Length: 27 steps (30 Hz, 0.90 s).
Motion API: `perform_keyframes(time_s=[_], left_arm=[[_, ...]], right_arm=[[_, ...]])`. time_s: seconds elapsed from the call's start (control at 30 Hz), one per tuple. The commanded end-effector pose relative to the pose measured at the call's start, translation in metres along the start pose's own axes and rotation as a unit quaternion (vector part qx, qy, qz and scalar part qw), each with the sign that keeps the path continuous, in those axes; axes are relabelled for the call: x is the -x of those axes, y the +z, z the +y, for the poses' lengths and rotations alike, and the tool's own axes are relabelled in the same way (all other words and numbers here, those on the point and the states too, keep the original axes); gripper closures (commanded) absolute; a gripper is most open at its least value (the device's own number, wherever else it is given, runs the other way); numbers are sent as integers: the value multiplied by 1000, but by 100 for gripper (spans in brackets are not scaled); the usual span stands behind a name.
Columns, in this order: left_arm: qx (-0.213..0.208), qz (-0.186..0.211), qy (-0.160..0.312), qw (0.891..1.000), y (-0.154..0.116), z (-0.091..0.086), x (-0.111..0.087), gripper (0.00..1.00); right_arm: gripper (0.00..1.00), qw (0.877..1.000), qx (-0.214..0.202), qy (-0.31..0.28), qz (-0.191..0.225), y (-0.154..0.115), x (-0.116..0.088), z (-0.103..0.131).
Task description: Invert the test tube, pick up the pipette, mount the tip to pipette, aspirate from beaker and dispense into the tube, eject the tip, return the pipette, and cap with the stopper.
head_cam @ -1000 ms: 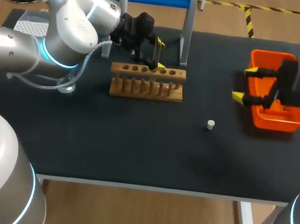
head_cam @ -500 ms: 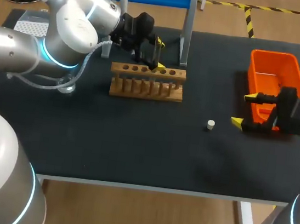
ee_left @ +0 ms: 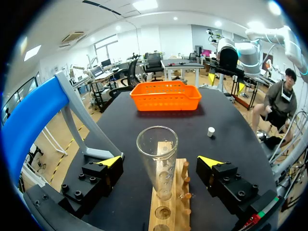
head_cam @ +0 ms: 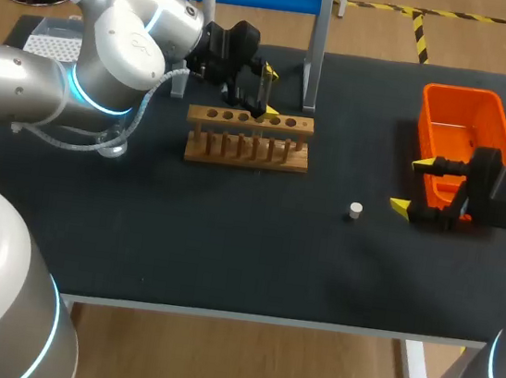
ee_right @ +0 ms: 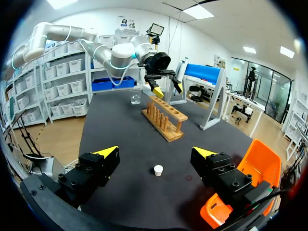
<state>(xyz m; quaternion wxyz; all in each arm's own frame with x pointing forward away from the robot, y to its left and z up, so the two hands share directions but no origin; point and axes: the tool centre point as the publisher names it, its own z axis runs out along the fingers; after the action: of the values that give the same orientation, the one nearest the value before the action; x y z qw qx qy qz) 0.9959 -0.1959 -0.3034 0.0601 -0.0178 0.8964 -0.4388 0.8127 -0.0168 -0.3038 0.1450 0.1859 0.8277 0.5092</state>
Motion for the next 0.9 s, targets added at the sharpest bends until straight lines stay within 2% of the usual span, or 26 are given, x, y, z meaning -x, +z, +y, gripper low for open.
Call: perform_keyframes(time_s=[0.03,0.53,0.9], left_arm=[[1,0,0,1000,-1,0,0,0],[1,0,0,1000,-1,0,0,0],[1,0,0,1000,-1,0,0,0]], right_arm=[[0,1000,0,0,-1,0,-1,0],[0,999,-16,12,-34,25,-7,-31],[0,999,-29,19,-41,45,-13,-46]])
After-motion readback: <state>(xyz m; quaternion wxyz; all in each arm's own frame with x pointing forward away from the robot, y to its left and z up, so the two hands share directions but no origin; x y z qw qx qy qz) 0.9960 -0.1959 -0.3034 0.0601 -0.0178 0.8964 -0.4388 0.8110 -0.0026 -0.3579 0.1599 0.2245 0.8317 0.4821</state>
